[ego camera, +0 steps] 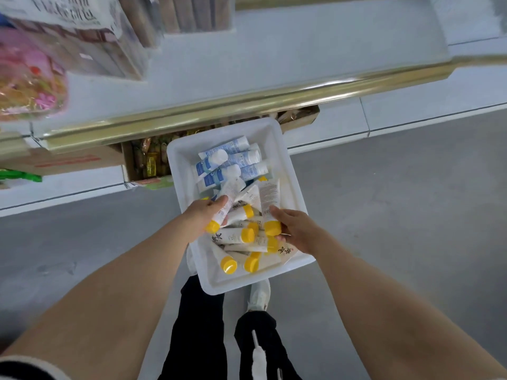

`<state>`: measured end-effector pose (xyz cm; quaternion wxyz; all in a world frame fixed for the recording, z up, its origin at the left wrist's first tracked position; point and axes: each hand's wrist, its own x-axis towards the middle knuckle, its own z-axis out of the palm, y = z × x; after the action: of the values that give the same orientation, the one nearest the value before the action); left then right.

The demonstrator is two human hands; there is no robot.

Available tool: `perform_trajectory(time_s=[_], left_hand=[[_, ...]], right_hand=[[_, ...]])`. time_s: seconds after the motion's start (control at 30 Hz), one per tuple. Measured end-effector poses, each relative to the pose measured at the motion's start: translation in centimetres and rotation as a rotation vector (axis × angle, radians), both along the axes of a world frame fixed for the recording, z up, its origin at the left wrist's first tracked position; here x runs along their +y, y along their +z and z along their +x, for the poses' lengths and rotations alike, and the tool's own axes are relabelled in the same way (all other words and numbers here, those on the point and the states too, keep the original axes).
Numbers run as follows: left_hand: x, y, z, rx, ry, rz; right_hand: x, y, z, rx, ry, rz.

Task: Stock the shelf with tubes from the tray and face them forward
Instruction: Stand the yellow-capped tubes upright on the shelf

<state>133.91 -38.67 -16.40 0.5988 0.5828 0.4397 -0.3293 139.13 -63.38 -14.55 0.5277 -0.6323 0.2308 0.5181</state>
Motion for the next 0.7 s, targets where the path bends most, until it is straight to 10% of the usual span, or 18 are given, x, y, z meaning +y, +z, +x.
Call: perform_trajectory(time_s=[0.17,0.7], left_hand=[[-0.9,6.5,-0.3,-0.137,0.344,-0.209],[6.6,35.4,-2.2,-0.935,0.417,0.250]], right_hand=[[1.7,5.5,1.2,-0.117,-0.005,0.081],[10.9,33.2,3.7,-0.774,0.239,0.465]])
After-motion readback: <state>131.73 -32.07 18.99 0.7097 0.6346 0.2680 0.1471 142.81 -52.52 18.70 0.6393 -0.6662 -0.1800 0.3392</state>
